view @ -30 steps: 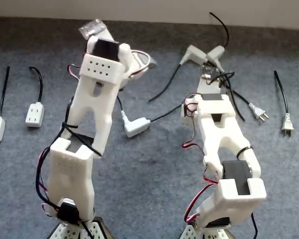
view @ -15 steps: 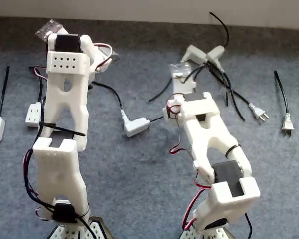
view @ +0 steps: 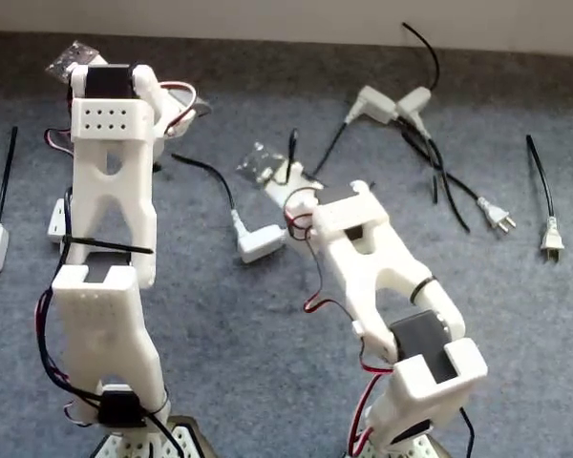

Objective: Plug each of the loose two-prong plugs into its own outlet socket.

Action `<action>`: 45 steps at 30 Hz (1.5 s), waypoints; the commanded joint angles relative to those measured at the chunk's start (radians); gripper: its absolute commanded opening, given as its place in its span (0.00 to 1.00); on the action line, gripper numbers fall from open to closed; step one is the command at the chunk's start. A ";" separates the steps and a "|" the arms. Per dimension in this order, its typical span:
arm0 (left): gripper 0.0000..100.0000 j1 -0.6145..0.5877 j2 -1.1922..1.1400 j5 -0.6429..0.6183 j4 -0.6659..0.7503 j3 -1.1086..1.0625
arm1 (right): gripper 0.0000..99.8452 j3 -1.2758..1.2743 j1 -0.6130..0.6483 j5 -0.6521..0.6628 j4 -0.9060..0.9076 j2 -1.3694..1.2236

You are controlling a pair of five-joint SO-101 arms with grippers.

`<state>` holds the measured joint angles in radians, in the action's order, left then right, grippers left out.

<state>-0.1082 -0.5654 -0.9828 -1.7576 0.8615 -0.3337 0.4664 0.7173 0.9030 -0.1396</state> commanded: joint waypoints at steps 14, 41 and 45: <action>0.43 -0.007 0.010 0.006 -0.003 0.001 | 0.24 0.200 0.188 0.272 0.171 0.007; 0.43 -0.007 0.010 0.006 -0.002 -0.036 | 0.00 0.400 0.147 0.219 0.077 -0.329; 0.43 -0.007 0.010 0.006 -0.002 -0.038 | 0.01 0.406 0.094 0.078 -0.022 -0.326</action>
<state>-0.1082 -0.5654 -0.9828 -1.7576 0.8201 0.0315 0.6076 0.8815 0.9613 -0.4772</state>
